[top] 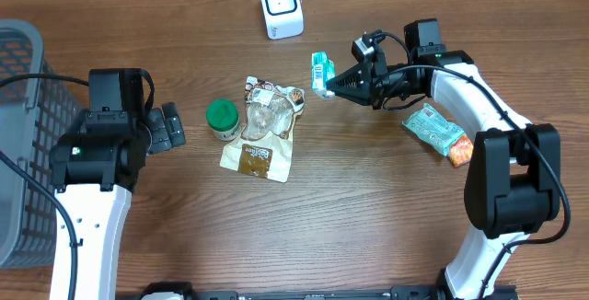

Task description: Scan the item barcode

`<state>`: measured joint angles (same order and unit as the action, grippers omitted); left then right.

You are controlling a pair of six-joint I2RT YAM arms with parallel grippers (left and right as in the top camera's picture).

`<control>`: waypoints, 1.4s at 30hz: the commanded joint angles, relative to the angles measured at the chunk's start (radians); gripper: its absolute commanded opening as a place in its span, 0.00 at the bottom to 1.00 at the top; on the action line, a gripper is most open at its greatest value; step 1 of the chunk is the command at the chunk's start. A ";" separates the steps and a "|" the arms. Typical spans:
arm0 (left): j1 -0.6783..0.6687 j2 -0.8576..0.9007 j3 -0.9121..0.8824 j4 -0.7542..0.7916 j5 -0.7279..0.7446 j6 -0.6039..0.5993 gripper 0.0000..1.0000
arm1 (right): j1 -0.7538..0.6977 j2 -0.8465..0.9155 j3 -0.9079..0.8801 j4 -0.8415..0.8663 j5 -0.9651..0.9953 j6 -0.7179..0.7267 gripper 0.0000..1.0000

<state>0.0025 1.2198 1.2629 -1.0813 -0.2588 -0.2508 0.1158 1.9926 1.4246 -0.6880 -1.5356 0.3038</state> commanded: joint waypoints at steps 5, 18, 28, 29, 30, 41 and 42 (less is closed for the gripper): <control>0.004 0.002 0.002 0.002 -0.010 0.019 1.00 | -0.004 -0.030 0.004 0.019 -0.026 0.004 0.04; 0.004 0.002 0.002 0.002 -0.010 0.019 1.00 | 0.101 -0.030 0.004 -0.150 0.739 -0.028 0.04; 0.004 0.002 0.002 0.002 -0.010 0.019 1.00 | 0.188 -0.031 0.280 -0.458 1.200 -0.046 0.04; 0.004 0.002 0.002 0.001 -0.010 0.019 1.00 | 0.206 -0.031 0.342 -0.498 1.262 -0.045 0.04; 0.004 0.002 0.002 0.001 -0.010 0.019 1.00 | 0.221 -0.031 0.395 -0.528 1.321 -0.042 0.04; 0.004 0.002 0.002 0.001 -0.010 0.019 1.00 | 0.427 -0.012 0.669 -0.318 2.047 -0.171 0.04; 0.004 0.002 0.002 0.001 -0.010 0.019 1.00 | 0.436 0.004 0.669 -0.266 2.070 -0.213 0.04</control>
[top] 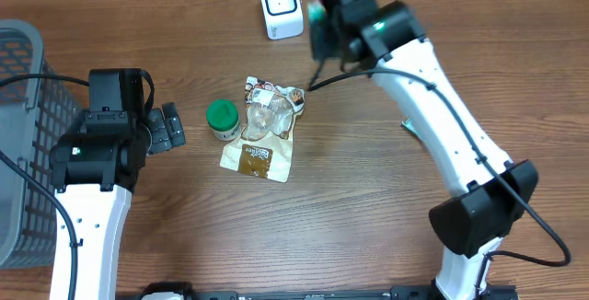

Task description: Scan the item barcode

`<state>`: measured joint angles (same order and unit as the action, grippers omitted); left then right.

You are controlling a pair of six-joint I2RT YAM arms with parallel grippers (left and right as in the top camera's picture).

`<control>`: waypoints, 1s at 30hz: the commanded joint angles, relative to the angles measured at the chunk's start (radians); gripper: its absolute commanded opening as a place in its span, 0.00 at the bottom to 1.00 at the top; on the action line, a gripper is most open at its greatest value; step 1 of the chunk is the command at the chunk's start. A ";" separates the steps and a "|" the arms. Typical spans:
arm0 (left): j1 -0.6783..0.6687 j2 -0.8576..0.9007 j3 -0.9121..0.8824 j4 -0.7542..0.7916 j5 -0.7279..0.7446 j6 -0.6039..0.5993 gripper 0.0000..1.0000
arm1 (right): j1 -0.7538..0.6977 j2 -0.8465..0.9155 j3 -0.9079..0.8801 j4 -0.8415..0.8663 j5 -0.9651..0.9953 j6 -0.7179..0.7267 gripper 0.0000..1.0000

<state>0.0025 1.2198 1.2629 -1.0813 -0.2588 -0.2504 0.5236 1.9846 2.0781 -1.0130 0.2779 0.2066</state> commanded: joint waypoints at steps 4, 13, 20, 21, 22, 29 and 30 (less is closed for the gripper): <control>0.004 0.002 0.002 0.001 -0.010 0.019 1.00 | 0.044 0.095 0.015 0.283 0.323 -0.333 0.04; 0.004 0.002 0.002 0.001 -0.010 0.019 1.00 | 0.040 0.299 0.015 0.762 0.409 -0.857 0.04; 0.004 0.002 0.002 0.001 -0.010 0.019 1.00 | 0.029 0.461 0.015 1.035 0.298 -1.114 0.04; 0.004 0.002 0.002 0.002 -0.010 0.019 1.00 | 0.029 0.477 0.015 1.061 0.296 -1.153 0.04; 0.004 0.002 0.002 0.002 -0.010 0.019 1.00 | 0.029 0.491 0.015 1.076 0.296 -1.179 0.04; 0.004 0.002 0.002 0.001 -0.010 0.019 1.00 | 0.029 0.544 0.015 1.103 0.303 -1.271 0.04; 0.004 0.002 0.002 0.002 -0.010 0.019 1.00 | 0.029 0.545 0.015 1.099 0.304 -1.271 0.04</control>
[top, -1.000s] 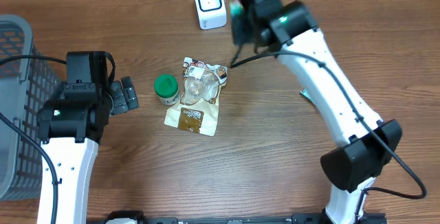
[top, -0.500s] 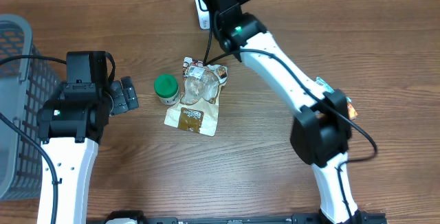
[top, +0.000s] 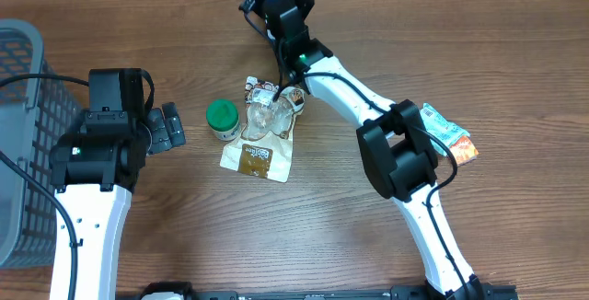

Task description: Scan the item barcode

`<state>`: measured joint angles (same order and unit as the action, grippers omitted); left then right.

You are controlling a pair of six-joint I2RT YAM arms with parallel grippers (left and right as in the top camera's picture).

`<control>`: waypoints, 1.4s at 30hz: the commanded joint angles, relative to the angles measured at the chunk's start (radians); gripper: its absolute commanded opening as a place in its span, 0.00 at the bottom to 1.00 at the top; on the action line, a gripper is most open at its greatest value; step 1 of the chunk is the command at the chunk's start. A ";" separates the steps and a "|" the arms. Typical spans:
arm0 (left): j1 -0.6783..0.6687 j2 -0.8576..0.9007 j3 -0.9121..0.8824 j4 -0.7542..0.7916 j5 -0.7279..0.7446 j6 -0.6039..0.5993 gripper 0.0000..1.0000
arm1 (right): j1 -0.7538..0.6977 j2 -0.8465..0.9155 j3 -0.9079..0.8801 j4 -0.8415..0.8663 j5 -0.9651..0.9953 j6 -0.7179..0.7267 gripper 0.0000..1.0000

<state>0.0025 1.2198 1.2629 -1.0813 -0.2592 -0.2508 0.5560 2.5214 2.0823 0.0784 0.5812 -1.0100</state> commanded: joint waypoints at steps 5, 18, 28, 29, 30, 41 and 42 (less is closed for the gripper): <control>0.004 0.002 0.002 0.001 -0.010 0.019 0.99 | -0.002 0.008 0.011 0.003 0.012 -0.060 0.04; 0.004 0.002 0.002 0.001 -0.010 0.019 0.99 | 0.006 -0.079 0.011 -0.101 0.042 0.066 0.04; 0.004 0.002 0.002 0.001 -0.010 0.019 1.00 | 0.006 -0.378 0.011 -0.577 -0.102 0.556 0.04; 0.004 0.002 0.002 0.001 -0.010 0.019 0.99 | 0.006 -0.409 0.011 -0.639 -0.132 0.634 0.04; 0.004 0.002 0.002 0.002 -0.010 0.019 1.00 | 0.006 -0.442 0.011 -0.707 -0.169 0.734 0.04; 0.004 0.002 0.002 0.002 -0.010 0.019 1.00 | -0.166 -0.597 0.004 -1.550 -0.497 1.461 0.04; 0.004 0.002 0.002 0.002 -0.010 0.019 1.00 | -0.193 -0.592 -0.011 -1.590 -0.497 1.463 0.04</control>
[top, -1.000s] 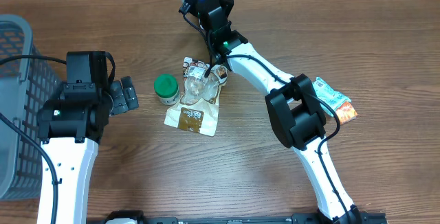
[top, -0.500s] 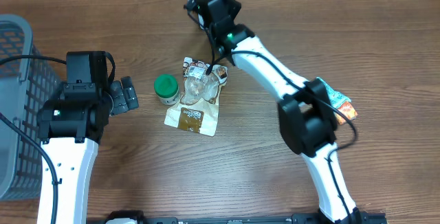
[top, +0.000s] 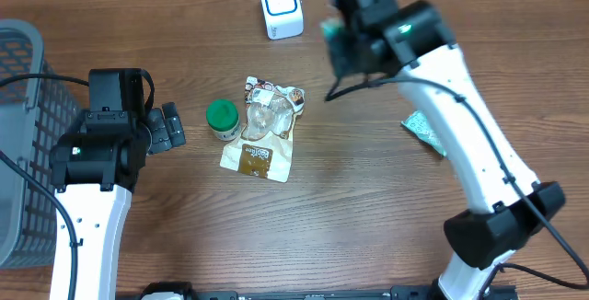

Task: Scan the item barcode
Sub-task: 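Carry the green item right and release it beside the other packs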

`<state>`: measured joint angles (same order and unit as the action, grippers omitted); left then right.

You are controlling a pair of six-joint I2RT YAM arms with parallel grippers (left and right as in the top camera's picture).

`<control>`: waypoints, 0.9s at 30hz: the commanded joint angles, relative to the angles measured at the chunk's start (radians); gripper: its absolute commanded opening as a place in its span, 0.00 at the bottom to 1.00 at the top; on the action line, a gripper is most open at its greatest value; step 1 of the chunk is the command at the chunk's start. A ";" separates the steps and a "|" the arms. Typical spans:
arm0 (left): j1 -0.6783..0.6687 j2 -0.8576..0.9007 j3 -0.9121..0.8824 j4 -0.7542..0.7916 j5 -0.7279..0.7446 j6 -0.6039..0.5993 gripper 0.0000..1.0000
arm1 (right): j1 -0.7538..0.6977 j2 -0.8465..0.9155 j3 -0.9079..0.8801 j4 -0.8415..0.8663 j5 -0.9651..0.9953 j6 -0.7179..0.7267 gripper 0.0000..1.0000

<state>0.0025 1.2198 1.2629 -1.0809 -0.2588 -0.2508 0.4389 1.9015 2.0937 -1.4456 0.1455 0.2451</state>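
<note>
The white barcode scanner (top: 281, 5) stands at the far edge of the table. My right gripper (top: 337, 40) hangs to the right of it, raised toward the camera and shut on a small teal packet (top: 329, 29). Only a corner of that packet shows beside the wrist, and the fingers are hidden under the arm. My left gripper (top: 173, 125) rests low at the left, open with nothing in it, just left of the green-lidded jar (top: 222, 118).
A brown snack bag (top: 262, 132) lies mid-table beside the jar. Another teal snack packet (top: 423, 131) lies at the right, partly under my right arm. A grey mesh basket (top: 18, 107) fills the left edge.
My right gripper with the teal packet was over the scanner; now it is to the scanner's right. The left arm and the table items have not moved.
My right gripper held the teal packet low, right of the snack bag. Then it was raised just right of the scanner, then directly over the scanner. Now it is back to the scanner's right, still holding the packet.
</note>
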 commanded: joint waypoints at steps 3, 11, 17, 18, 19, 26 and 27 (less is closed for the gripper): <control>0.004 0.002 0.002 0.001 -0.010 0.019 1.00 | -0.159 0.030 -0.105 -0.081 -0.058 0.208 0.04; 0.004 0.002 0.002 0.001 -0.010 0.019 1.00 | -0.428 0.030 -0.390 0.093 -0.080 0.253 0.04; 0.004 0.002 0.002 0.001 -0.010 0.019 1.00 | -0.562 0.030 -0.529 0.218 -0.122 0.253 0.13; 0.004 0.002 0.002 0.001 -0.010 0.019 1.00 | -0.576 0.030 -0.540 0.232 -0.132 0.253 0.17; 0.004 0.002 0.002 0.001 -0.010 0.019 1.00 | -0.587 0.030 -0.550 0.245 -0.142 0.253 0.23; 0.004 0.002 0.002 0.001 -0.010 0.019 1.00 | -0.605 0.029 -0.553 0.212 -0.167 0.252 0.44; 0.004 0.002 0.002 0.001 -0.010 0.019 1.00 | -0.601 0.029 -0.546 0.194 -0.178 0.252 0.43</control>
<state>0.0025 1.2198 1.2629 -1.0809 -0.2592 -0.2504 -0.1692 1.9369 1.5368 -1.2198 0.0006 0.4950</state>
